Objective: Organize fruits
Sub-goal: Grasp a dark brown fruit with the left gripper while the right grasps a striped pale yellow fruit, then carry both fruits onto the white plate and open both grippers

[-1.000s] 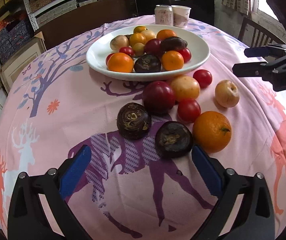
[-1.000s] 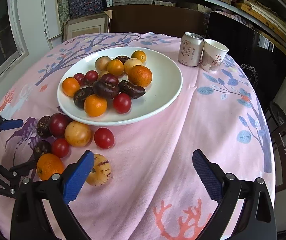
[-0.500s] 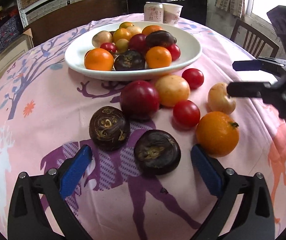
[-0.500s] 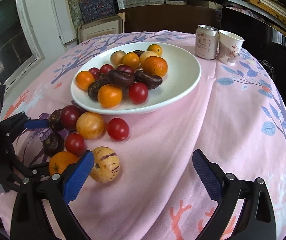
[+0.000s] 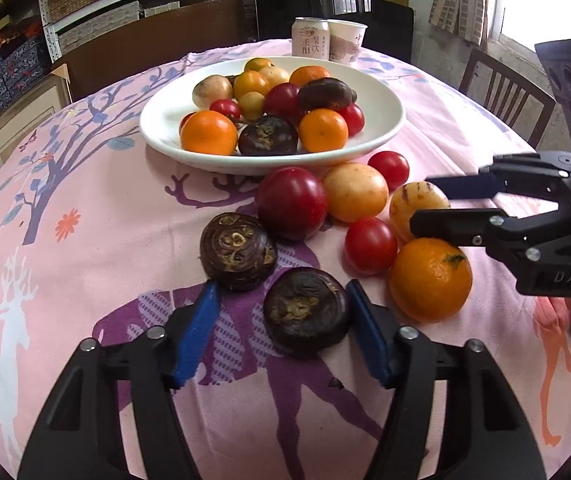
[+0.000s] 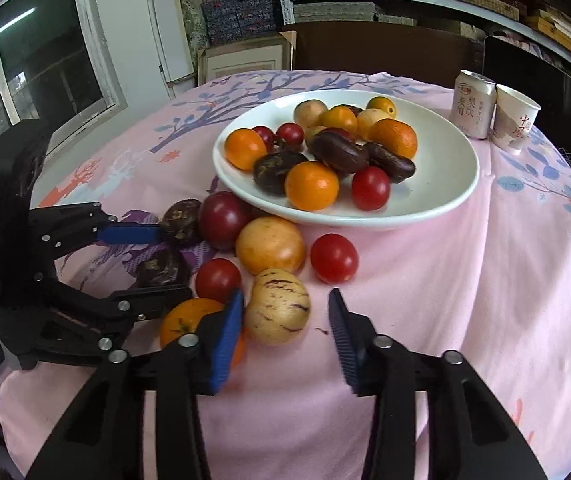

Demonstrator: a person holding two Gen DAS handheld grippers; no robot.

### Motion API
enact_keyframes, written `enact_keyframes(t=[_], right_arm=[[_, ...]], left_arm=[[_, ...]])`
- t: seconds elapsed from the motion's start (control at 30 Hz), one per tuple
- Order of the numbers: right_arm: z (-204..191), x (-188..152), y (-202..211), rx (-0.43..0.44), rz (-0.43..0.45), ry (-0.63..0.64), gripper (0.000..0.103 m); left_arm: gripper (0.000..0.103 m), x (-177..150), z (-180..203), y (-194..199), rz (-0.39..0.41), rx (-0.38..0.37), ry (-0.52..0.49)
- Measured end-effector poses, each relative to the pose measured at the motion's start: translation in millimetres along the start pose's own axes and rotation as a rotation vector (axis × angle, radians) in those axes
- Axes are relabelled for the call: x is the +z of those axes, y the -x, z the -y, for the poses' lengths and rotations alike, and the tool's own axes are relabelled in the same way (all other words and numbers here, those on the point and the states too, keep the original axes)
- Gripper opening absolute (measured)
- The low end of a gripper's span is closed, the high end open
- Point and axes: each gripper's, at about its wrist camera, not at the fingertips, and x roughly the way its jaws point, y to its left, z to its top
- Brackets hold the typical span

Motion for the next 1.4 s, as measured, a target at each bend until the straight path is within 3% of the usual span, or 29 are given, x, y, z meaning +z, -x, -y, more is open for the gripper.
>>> enact_keyframes(t=[0.17,0.3,0.5,0.6,0.7,0.9,1.0,1.13,1.23,1.37,1.4], right_arm=[[1,-2,3,-0.018,0.016,-0.072,0.033],[-6,1,12,-0.035,0.040,-0.040,0.033],[1,13,41,-0.093,0.120,-0.031,0.033],[12,27,48,-0.127,0.142,-0.052,0.033],[17,40,57,-0.161,0.168,-0.050,0.033],[32,75,57,-0.248,0.242,-0.055,0.033],[50,99,37,-0.250,0.230,-0.101,0.033],[72,117,11,-0.263,0.188,-0.146,0.033],[88,126,-7,-0.262,0.155,-0.187,0.033],[102,130,-23,-0.254,0.112,-0.216,0.033],[103,130,-26,-0.259,0.104,-0.214,0.033]], left_arm=[[0.049,-3,1,5,0.000,-0.005,-0.022],[0.038,-6,-3,15,0.033,-0.061,-0.018],[0.038,2,-6,42,0.112,-0.060,0.021],[0.038,10,-7,51,0.130,-0.017,0.028],[0.038,18,-15,56,0.126,-0.022,0.062],[0.038,74,-32,65,0.180,0.060,0.103],[0.038,116,-34,54,0.198,0.146,0.112],[0.038,149,-42,24,0.163,0.248,0.106],[0.038,157,-60,5,0.165,0.201,0.155],[0.038,157,-79,-28,0.074,0.135,0.236],[0.038,156,-81,-35,0.063,0.150,0.233]])
